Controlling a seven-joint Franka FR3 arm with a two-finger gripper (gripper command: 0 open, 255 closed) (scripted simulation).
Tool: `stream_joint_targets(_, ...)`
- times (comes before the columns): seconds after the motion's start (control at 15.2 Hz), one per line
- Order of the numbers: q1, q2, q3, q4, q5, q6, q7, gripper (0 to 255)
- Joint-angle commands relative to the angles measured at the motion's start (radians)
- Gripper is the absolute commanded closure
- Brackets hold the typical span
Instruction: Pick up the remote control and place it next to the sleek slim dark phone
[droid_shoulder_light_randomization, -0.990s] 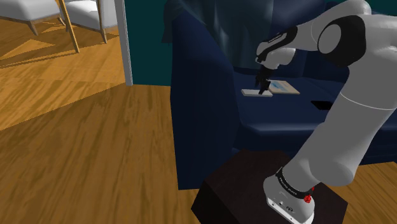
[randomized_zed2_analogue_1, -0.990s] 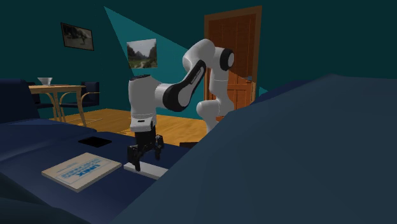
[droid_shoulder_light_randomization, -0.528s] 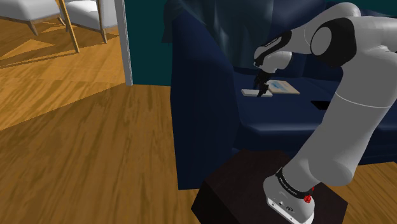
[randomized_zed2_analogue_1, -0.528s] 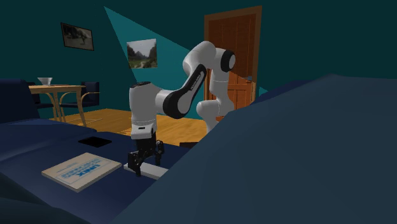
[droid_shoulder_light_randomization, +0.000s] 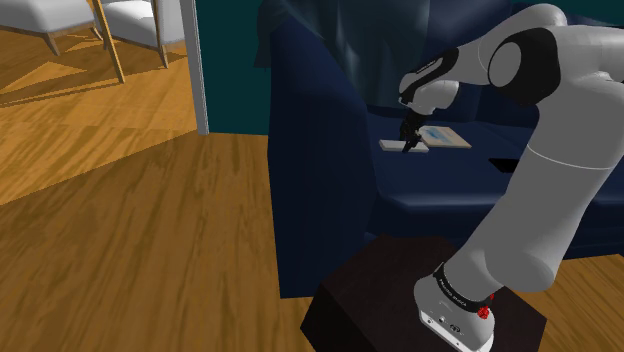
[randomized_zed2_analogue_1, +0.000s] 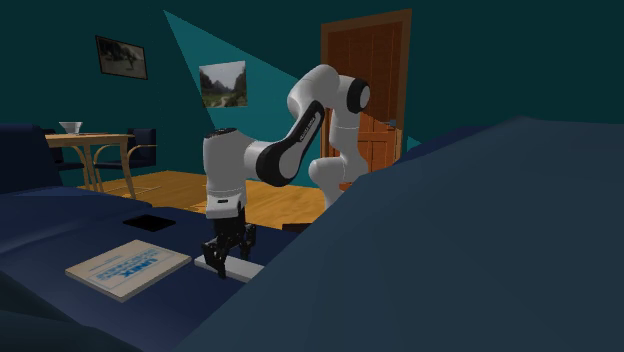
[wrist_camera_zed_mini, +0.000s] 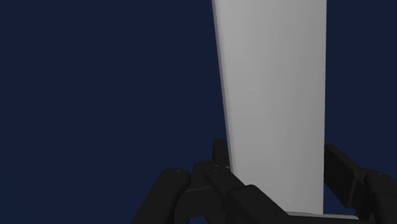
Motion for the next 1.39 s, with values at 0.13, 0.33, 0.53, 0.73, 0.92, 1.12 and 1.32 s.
stream_joint_targets(0.13, 0.000, 0.001, 0.000, 0.000, 0.000, 0.000, 0.001, 255)
stream_joint_targets(0.33, 0.000, 0.001, 0.000, -0.001, 0.001, 0.000, 0.000, 255)
stream_joint_targets(0.53, 0.016, -0.032, -0.018, 0.011, -0.035, -0.031, 0.024, 255)
stream_joint_targets(0.73, 0.031, -0.063, -0.033, 0.026, -0.070, -0.064, 0.048, 255)
stream_joint_targets(0.92, 0.044, -0.094, -0.045, 0.042, -0.103, -0.098, 0.070, 255)
stream_joint_targets(1.12, 0.055, -0.124, -0.054, 0.061, -0.133, -0.133, 0.091, 255)
stream_joint_targets(1.32, 0.064, -0.151, -0.060, 0.081, -0.161, -0.168, 0.111, 255)
